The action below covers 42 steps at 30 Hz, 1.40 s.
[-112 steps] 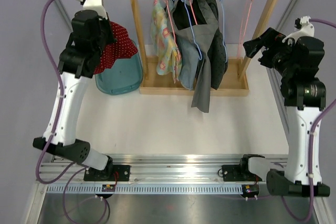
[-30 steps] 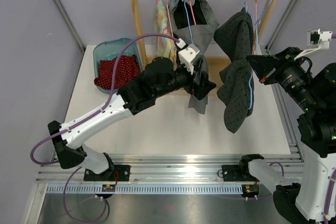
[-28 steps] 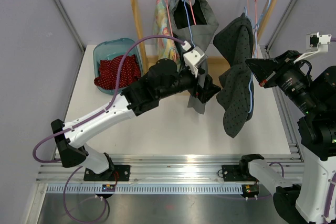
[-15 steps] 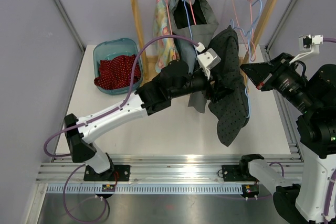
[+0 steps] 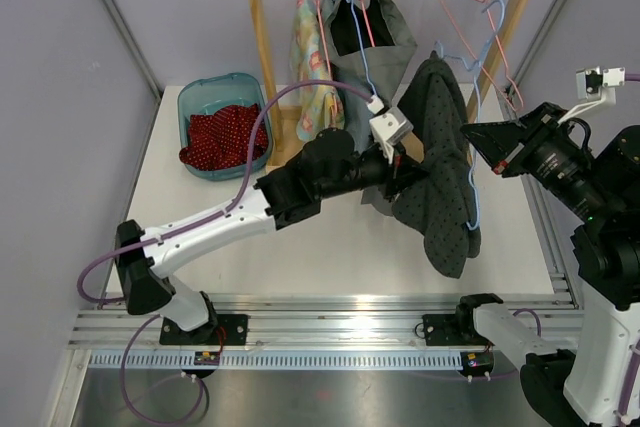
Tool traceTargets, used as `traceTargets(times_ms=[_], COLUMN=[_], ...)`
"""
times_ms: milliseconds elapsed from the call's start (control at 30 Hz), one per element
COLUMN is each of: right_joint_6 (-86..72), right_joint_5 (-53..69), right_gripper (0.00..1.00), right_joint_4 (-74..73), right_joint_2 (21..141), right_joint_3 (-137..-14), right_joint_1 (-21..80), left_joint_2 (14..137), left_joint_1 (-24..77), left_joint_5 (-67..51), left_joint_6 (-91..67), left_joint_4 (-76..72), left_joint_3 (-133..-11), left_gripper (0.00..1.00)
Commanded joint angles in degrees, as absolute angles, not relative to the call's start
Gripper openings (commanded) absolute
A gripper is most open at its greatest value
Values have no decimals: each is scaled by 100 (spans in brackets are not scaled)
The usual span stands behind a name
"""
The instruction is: Remove the skirt from the hanger
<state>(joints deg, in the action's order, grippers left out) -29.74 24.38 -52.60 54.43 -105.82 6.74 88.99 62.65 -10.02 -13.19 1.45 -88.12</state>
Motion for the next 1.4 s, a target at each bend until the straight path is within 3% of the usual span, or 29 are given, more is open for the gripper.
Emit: traceTargets(times_ms=[0,233,433,967,1367], right_joint_6=[-2778,-2567,-2637,-2303,-1969], right_joint_5=[2136,1618,1626,774,-316], right_gripper=[0,0,0,0,0], right_joint_4=[-4702,-4483,-4035,-3832,-2839], right_joint_2=[5616,6300,6837,6960,8436], right_joint_3=[-10933,-11179,-11250,-11373,-11900], right_joint_1=[677,677,677,677,668], left_joint_2=[8203,7410,7137,7444,7831], left_joint_1=[6372,6916,7725,8367,8762], left_joint_5=[-554,-238,421,563,650], left_joint_6=[-1493,-2258,-2733,-3551,-3586], left_joint_4=[27,-588,-677,-1573,-1320], left_joint_3=[-7957,-5356,-4396,-3226,-3735], left_gripper=[0,0,0,0,0])
